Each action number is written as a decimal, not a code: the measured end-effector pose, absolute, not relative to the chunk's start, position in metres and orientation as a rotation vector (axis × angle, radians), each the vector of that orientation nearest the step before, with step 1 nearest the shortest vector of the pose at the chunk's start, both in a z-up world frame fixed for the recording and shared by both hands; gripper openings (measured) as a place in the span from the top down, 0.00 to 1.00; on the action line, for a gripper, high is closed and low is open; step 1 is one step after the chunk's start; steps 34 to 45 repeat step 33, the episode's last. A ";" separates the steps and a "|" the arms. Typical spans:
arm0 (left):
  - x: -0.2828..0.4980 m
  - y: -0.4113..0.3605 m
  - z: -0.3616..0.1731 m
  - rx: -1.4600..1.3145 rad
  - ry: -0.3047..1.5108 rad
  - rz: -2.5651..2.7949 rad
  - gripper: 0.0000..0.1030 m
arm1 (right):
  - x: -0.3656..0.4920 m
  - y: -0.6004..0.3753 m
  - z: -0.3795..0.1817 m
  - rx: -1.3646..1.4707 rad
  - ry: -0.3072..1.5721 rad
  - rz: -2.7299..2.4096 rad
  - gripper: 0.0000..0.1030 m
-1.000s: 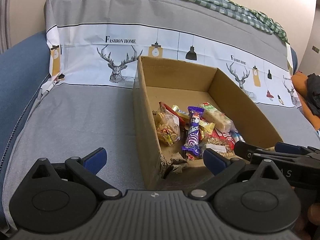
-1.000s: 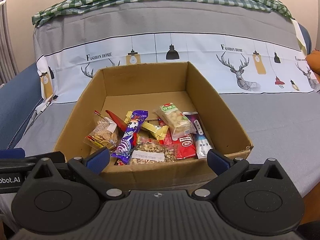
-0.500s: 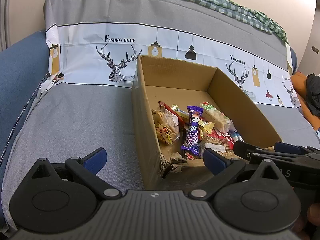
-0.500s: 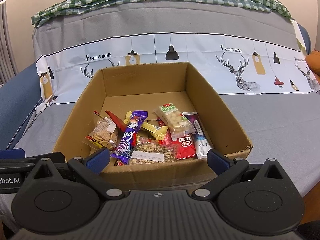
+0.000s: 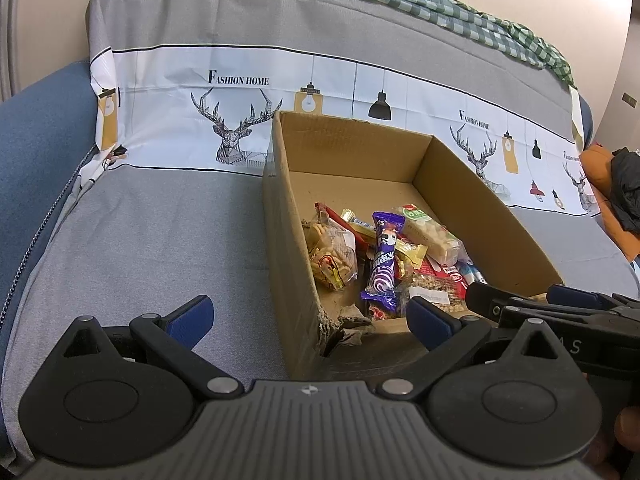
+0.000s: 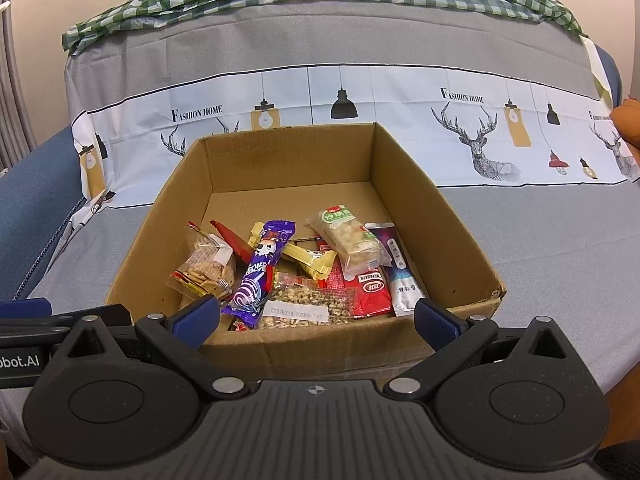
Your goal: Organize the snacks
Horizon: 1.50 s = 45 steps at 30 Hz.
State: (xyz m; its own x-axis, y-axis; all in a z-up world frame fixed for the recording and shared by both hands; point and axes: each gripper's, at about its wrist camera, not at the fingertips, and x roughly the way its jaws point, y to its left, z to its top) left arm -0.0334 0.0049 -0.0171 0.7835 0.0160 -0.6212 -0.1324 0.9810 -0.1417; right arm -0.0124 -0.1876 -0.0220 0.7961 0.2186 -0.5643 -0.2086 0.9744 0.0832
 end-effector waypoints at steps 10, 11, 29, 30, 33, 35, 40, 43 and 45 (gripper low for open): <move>-0.034 0.004 -0.017 -0.178 0.662 0.074 0.00 | -0.012 -0.188 -0.023 0.018 0.608 0.228 0.01; -0.034 0.003 -0.017 -0.177 0.661 0.072 0.00 | -0.012 -0.188 -0.023 0.017 0.607 0.228 0.01; -0.035 0.004 -0.016 -0.175 0.656 0.057 0.00 | -0.013 -0.187 -0.023 0.021 0.609 0.223 0.01; -0.035 0.004 -0.017 -0.175 0.654 0.054 0.00 | -0.013 -0.187 -0.023 0.021 0.609 0.223 0.01; -0.037 0.003 -0.016 -0.173 0.641 0.043 0.00 | -0.014 -0.187 -0.023 0.026 0.613 0.218 0.01; -0.037 0.003 -0.016 -0.173 0.641 0.043 0.00 | -0.014 -0.187 -0.023 0.026 0.613 0.218 0.01; -0.037 0.003 -0.016 -0.173 0.641 0.043 0.00 | -0.014 -0.187 -0.023 0.026 0.613 0.218 0.01; -0.037 0.003 -0.016 -0.173 0.641 0.043 0.00 | -0.014 -0.187 -0.023 0.026 0.613 0.218 0.01; -0.037 0.003 -0.016 -0.173 0.641 0.043 0.00 | -0.014 -0.187 -0.023 0.026 0.613 0.218 0.01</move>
